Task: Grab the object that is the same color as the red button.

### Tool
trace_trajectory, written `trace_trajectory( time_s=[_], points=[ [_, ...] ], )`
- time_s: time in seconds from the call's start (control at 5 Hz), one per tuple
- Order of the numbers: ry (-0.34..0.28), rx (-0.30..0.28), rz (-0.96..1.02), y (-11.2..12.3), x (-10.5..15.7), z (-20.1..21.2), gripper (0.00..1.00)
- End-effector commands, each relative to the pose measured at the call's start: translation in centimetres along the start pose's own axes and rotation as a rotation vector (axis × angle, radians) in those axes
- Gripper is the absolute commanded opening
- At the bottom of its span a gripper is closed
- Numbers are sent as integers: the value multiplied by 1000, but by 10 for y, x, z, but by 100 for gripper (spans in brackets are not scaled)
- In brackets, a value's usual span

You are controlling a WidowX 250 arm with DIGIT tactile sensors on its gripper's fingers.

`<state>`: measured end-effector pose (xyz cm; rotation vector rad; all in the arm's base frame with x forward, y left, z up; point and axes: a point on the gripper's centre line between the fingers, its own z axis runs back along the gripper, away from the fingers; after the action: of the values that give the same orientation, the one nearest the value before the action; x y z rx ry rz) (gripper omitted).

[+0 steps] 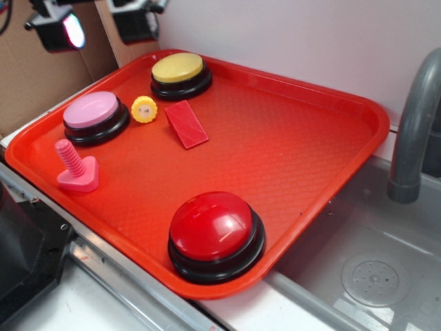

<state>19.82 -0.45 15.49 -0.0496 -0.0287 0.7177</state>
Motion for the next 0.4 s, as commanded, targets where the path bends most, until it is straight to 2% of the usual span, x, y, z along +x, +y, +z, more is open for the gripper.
trace_trajectory(
  time_s=[0.0,0.2],
  points=[
    [-102,63,286,-9,28,-39,100],
    [-133,73,367,-10,42,-60,100]
  ],
)
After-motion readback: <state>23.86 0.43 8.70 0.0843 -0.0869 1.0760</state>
